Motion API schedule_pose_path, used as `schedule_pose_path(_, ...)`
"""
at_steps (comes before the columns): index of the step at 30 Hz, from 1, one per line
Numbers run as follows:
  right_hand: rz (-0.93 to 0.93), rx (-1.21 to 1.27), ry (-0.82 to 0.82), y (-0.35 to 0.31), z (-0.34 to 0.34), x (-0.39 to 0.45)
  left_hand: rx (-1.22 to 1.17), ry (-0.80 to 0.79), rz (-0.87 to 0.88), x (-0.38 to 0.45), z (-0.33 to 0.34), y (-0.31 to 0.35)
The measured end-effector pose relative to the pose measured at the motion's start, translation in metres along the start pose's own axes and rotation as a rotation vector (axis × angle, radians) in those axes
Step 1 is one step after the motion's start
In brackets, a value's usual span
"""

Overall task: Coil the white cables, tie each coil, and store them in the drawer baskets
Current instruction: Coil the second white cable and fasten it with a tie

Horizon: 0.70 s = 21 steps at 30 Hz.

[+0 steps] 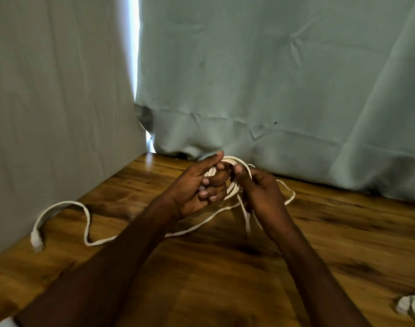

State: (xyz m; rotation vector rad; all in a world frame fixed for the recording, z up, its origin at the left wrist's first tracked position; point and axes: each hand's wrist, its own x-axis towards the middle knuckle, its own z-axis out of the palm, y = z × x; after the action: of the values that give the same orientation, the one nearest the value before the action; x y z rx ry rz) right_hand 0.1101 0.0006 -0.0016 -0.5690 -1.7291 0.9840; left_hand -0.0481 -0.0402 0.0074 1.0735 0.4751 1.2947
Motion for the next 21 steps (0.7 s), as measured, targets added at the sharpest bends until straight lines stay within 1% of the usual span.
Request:
schedule_pose_path(2,-0.085,-0.181,0.011,0.008,0.002,0.002,0.007,0.012,-0.004,0.0,0.003,-0.001)
schedule_pose_path(4,-0.081,-0.299,0.05,0.014,0.003,0.002,0.076,0.05,-0.012,0.0,0.007,-0.002)
schedule_pose_path(7,-0.025,-0.318,0.112,0.014,0.001,0.0,0.162,0.091,-0.011,0.003,0.009,-0.003)
schedule_pose_path(9,-0.015,-0.311,0.113,0.011,0.0,0.0,0.25,0.111,-0.008,0.003,0.008,-0.002)
schedule_pose_path(12,-0.012,-0.34,0.106,0.014,0.0,0.001,0.312,0.118,0.007,0.001,0.008,0.0)
schedule_pose_path(16,-0.101,-0.435,0.115,0.016,0.002,0.002,0.366,0.137,0.051,0.0,0.011,0.001)
schedule_pose_path(18,-0.172,-0.533,0.101,0.015,0.002,0.003,0.399,0.16,0.064,0.0,0.009,0.0)
schedule_pose_path(21,-0.189,-0.614,0.077,0.012,0.001,0.002,0.461,0.251,0.079,0.001,0.003,-0.001)
